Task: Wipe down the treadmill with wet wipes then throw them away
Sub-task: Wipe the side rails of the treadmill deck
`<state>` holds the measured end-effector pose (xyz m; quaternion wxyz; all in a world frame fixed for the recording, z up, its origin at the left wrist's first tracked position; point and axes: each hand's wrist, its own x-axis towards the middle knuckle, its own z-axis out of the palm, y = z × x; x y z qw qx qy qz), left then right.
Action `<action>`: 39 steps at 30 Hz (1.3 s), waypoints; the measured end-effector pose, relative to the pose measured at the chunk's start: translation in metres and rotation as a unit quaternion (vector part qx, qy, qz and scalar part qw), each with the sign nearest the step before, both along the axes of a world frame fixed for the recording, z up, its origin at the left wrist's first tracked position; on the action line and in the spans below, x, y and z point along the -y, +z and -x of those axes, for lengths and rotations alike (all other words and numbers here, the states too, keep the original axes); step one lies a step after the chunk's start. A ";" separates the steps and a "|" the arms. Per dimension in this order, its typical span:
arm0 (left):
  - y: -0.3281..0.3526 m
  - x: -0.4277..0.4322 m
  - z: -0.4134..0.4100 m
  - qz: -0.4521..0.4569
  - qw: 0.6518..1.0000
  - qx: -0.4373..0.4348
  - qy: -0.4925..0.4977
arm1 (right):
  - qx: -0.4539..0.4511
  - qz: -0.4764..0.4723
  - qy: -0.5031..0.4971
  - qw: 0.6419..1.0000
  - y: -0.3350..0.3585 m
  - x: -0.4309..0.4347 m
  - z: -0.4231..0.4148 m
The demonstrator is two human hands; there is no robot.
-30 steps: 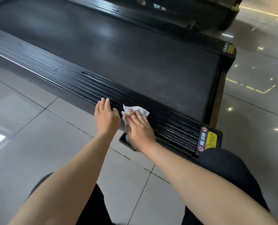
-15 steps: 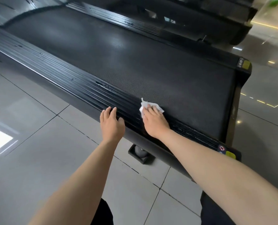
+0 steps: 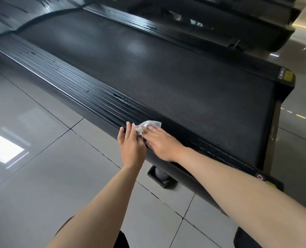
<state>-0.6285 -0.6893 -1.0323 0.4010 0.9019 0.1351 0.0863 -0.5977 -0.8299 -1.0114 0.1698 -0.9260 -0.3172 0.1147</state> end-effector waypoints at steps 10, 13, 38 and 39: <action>0.007 0.008 0.006 0.003 1.000 -0.024 0.000 | -0.009 0.090 -0.240 0.967 0.003 0.010 -0.033; 0.007 0.008 0.008 0.008 1.000 -0.022 0.003 | -0.017 0.095 -0.205 0.974 0.007 -0.012 -0.036; 0.014 0.040 0.058 0.502 0.825 -0.019 0.258 | -0.022 -0.031 -0.071 0.997 0.002 0.006 0.068; 0.011 0.042 0.058 0.515 0.816 -0.027 0.260 | -0.025 -0.051 -0.068 0.996 0.003 0.007 0.067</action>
